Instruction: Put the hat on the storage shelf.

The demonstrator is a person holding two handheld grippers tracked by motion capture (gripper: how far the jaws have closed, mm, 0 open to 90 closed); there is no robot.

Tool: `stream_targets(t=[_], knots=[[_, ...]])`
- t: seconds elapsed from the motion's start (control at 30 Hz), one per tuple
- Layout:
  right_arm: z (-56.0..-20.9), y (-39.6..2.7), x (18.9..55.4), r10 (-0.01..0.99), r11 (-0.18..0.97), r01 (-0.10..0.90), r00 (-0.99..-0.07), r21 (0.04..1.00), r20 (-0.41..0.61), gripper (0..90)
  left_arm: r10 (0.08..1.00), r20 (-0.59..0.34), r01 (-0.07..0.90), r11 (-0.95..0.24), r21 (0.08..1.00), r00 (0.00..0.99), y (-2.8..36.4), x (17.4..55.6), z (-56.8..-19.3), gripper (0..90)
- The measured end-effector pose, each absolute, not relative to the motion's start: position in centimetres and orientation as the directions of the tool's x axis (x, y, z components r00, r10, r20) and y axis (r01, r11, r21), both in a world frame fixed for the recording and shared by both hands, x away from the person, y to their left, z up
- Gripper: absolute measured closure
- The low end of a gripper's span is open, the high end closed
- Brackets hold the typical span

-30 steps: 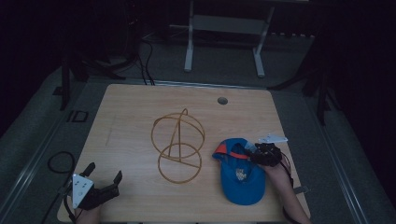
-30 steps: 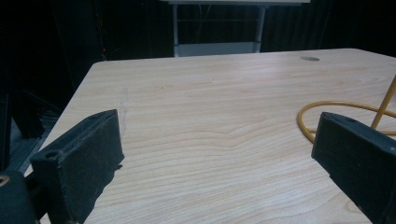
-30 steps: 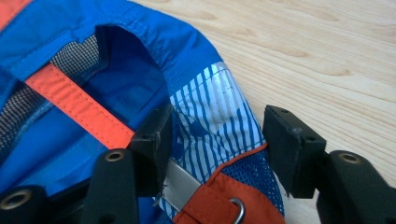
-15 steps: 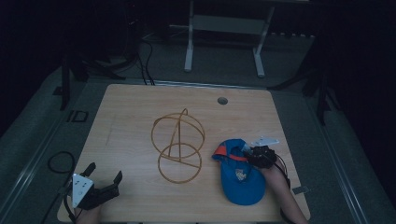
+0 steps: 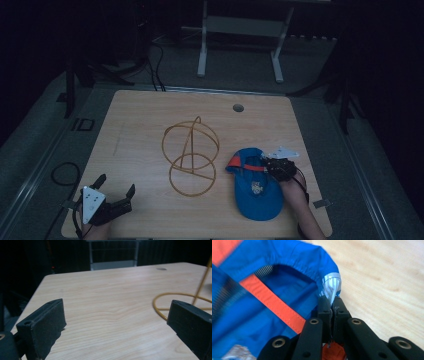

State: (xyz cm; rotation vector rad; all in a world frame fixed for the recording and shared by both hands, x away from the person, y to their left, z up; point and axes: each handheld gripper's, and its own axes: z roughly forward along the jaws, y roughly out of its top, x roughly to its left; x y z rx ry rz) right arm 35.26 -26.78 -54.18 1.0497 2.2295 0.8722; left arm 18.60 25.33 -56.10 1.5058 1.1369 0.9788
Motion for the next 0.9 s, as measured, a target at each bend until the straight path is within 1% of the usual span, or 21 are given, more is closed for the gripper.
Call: stream_targets(t=[0.03, 0.07, 0.1, 0.2, 0.27, 0.37, 0.5, 0.6, 0.67, 0.8, 0.9], knots=[[-54.2, -26.8, 35.3, 0.806, 0.492, 0.470, -0.563, 0.733, -0.180, 87.5, 0.970, 0.043, 0.187, -0.090, 0.978, 0.239, 25.3, 18.6, -56.1, 2.1], [-53.7, -26.9, 35.0, 0.809, 0.480, 0.463, -0.563, 0.745, -0.170, 87.5, 0.961, -0.005, 0.202, -0.053, 0.978, 0.278, 25.0, 18.6, -55.7, 2.1], [-52.4, -27.1, 34.4, 0.805, 0.468, 0.439, -0.569, 0.767, -0.166, 87.5, 0.954, -0.039, 0.212, -0.027, 0.977, 0.299, 25.0, 18.6, -55.4, 2.2], [-50.8, -27.3, 33.7, 0.806, 0.438, 0.412, -0.573, 0.799, -0.147, 87.5, 0.931, -0.117, 0.256, 0.026, 0.966, 0.345, 24.6, 18.6, -54.5, 2.2], [-49.7, -27.4, 33.2, 0.805, 0.413, 0.394, -0.579, 0.821, -0.128, 87.5, 0.916, -0.156, 0.267, 0.057, 0.962, 0.370, 24.4, 18.4, -53.7, 2.2], [-48.2, -27.4, 32.5, 0.799, 0.400, 0.365, -0.588, 0.840, -0.125, 87.5, 0.918, -0.147, 0.252, 0.054, 0.966, 0.368, 24.1, 17.8, -52.1, 2.2], [-46.2, -27.7, 31.4, 0.794, 0.367, 0.332, -0.599, 0.869, -0.106, 87.6, 0.921, -0.132, 0.196, 0.062, 0.979, 0.367, 24.0, 17.0, -50.0, 2.2], [-44.7, -27.9, 30.6, 0.792, 0.334, 0.314, -0.605, 0.889, -0.084, 87.6, 0.913, -0.126, 0.174, 0.062, 0.983, 0.388, 23.9, 16.7, -48.6, 2.2], [-43.7, -27.9, 30.1, 0.789, 0.335, 0.293, -0.607, 0.896, -0.097, 87.6, 0.911, -0.106, 0.164, 0.043, 0.985, 0.399, 23.6, 16.7, -47.7, 2.2], [-41.8, -27.8, 29.2, 0.783, 0.333, 0.254, -0.611, 0.908, -0.116, 87.6, 0.888, -0.066, 0.164, -0.010, 0.986, 0.454, 22.6, 16.8, -45.8, 2.2], [-40.6, -27.8, 28.7, 0.779, 0.336, 0.231, -0.614, 0.913, -0.131, 87.6, 0.871, -0.055, 0.160, -0.028, 0.987, 0.488, 21.5, 17.0, -44.6, 3.5]])
